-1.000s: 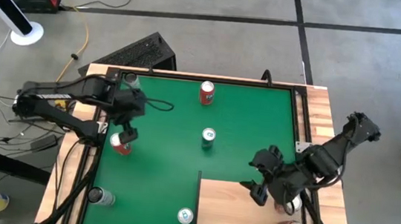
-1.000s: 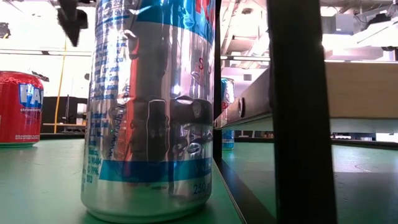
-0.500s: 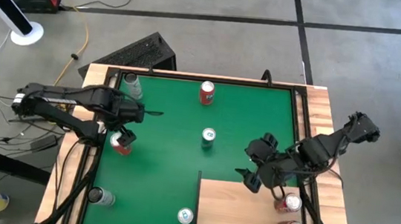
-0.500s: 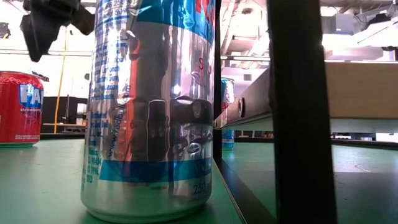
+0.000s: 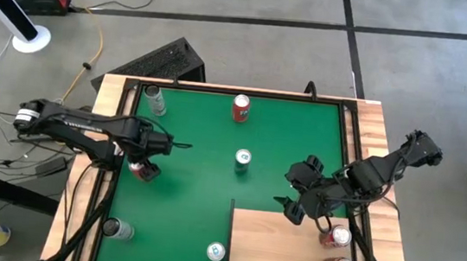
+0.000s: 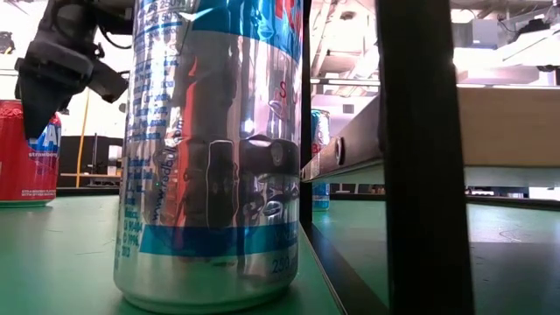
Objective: Place canned beverage on shelf
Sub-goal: Put the bottom red soda can on the shelf
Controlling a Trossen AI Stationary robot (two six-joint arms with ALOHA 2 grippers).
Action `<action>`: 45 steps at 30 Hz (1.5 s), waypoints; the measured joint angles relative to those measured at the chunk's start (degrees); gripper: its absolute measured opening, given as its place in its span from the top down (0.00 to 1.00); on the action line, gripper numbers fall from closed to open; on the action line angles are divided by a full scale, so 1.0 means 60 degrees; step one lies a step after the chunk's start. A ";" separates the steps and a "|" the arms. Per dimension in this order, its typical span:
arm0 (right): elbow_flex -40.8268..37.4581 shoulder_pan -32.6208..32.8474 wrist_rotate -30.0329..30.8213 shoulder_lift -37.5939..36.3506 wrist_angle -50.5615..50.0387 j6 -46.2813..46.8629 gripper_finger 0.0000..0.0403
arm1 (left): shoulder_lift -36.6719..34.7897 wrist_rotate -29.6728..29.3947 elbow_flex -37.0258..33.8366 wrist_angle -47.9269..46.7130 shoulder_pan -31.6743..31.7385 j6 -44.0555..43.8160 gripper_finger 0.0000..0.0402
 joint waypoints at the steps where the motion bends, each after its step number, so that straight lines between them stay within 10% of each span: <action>1: 0.0000 0.0003 -0.0046 0.0000 0.0000 0.0028 0.05 | 0.0003 0.0141 -0.0115 0.0111 0.0000 0.0000 0.05; 26: 0.0000 -0.0048 -0.0363 0.0000 -0.0020 0.0196 0.05 | 0.0015 0.1092 0.0797 -0.0136 0.0004 0.0631 0.30; 36: 0.0000 -0.0254 -0.0086 -0.0004 -0.0050 -0.0222 0.05 | 0.0809 0.0650 0.5040 -0.1504 0.0000 0.1215 0.30; 45: -0.0004 -0.0307 -0.0097 -0.0017 -0.0365 0.0177 0.05 | 0.4433 -0.0568 1.1268 -0.2739 -0.0317 0.3278 0.30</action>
